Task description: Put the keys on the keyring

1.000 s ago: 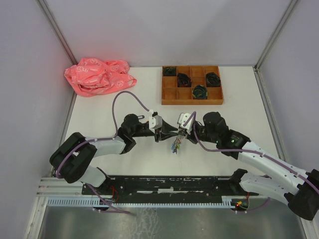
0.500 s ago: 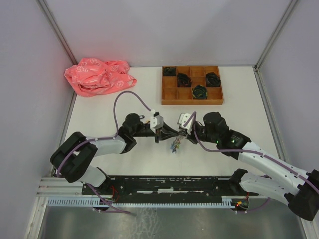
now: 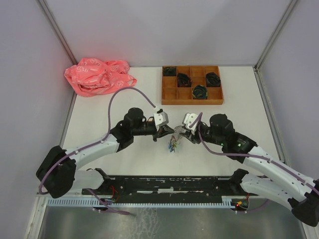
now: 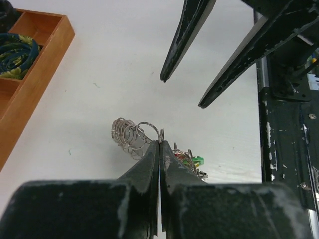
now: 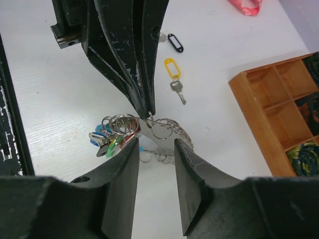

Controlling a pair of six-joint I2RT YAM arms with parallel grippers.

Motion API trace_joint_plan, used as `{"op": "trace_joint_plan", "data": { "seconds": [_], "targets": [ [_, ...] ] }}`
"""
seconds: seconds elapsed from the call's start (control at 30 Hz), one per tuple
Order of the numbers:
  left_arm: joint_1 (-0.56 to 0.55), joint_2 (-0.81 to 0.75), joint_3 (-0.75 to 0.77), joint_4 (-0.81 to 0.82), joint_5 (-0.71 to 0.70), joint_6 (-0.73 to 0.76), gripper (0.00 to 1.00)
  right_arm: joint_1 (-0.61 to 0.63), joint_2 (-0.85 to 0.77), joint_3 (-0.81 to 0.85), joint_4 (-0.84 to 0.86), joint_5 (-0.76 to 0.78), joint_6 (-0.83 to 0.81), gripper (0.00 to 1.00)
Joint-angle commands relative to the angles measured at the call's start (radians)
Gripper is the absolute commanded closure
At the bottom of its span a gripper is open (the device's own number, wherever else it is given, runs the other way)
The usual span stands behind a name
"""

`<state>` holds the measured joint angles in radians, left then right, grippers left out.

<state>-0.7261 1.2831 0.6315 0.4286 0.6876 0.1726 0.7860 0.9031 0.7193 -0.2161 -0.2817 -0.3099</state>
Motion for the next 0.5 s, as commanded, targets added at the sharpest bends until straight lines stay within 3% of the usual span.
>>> {"op": "trace_joint_plan", "data": {
  "seconds": [0.0, 0.2, 0.47],
  "targets": [
    [-0.050, -0.081, 0.140, -0.414, -0.198, 0.180, 0.97, 0.000, -0.073, -0.034, 0.070, 0.014, -0.041, 0.56],
    [-0.111, -0.096, 0.296, -0.723, -0.324, 0.277, 0.97, -0.001, -0.074, -0.101, 0.206, 0.014, 0.001, 0.52],
    [-0.155, -0.082, 0.390, -0.876, -0.368, 0.381, 0.97, 0.000, 0.029, -0.212, 0.511, -0.121, -0.009, 0.54]
  ]
}}
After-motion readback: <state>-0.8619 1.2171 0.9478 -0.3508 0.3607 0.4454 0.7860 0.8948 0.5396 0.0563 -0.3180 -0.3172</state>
